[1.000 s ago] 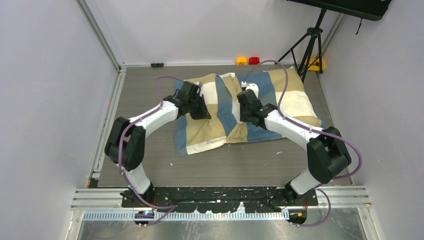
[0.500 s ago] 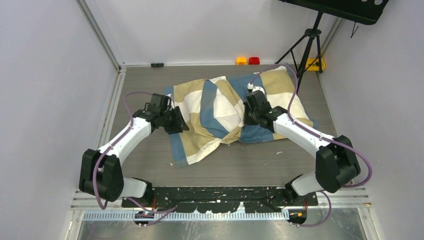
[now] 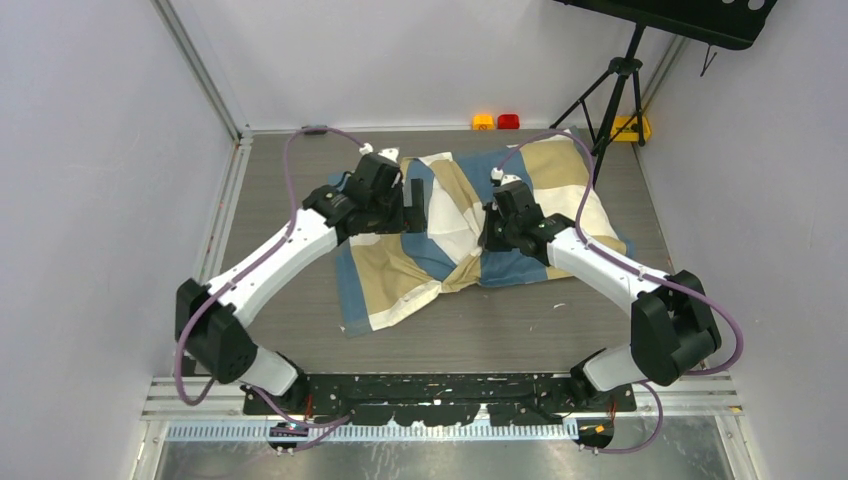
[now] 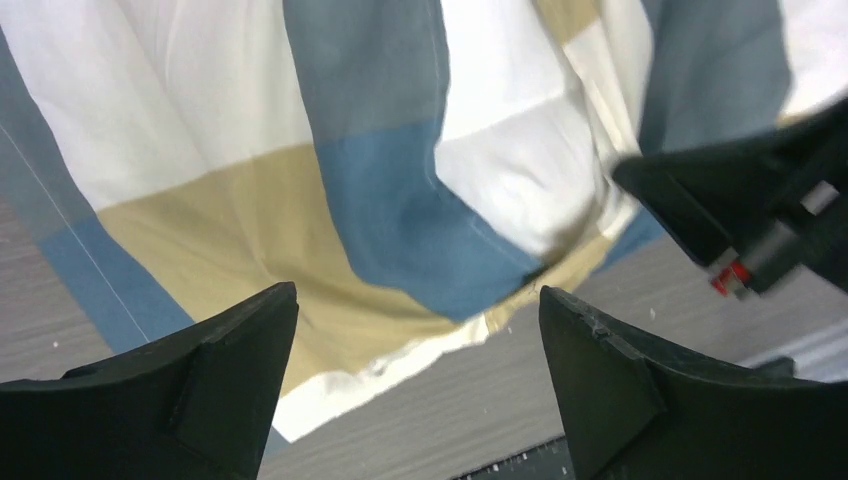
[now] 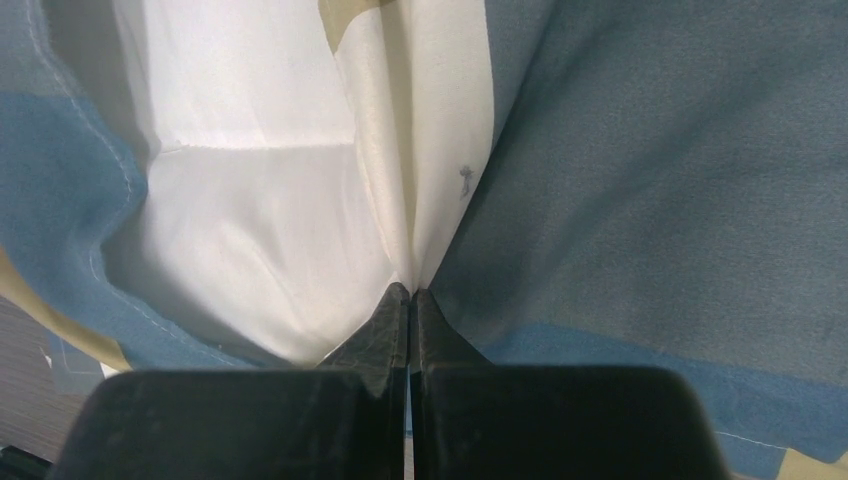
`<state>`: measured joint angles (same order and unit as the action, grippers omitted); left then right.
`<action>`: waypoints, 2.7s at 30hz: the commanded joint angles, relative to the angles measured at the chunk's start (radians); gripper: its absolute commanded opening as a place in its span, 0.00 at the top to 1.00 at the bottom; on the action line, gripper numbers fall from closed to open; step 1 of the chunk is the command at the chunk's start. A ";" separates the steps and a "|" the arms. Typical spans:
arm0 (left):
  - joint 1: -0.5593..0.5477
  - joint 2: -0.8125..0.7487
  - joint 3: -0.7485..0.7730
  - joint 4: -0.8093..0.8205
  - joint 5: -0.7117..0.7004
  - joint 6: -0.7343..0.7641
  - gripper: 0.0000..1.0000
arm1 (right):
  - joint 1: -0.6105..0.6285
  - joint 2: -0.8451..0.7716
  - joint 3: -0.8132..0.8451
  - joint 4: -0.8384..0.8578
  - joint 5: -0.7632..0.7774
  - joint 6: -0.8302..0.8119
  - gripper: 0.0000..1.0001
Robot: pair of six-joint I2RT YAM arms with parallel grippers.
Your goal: Remove the pillowcase from the pillow
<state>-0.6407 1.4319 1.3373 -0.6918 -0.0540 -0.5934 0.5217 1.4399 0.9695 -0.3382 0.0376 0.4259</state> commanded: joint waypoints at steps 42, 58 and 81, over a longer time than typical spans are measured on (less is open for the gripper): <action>0.352 0.069 -0.482 0.470 0.475 -0.011 1.00 | 0.237 0.075 0.321 -0.179 0.121 -0.085 0.44; 0.352 -0.046 -0.608 0.483 0.471 0.011 1.00 | 0.393 0.512 0.674 -0.243 0.185 -0.062 0.10; 0.358 -0.136 -0.643 0.377 0.296 0.015 1.00 | 0.323 0.332 0.566 -0.112 0.272 0.017 1.00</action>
<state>-0.2901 1.3193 0.7094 -0.2443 0.3061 -0.5953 0.9268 1.9354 1.5307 -0.5152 0.3309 0.3691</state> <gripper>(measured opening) 0.010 0.047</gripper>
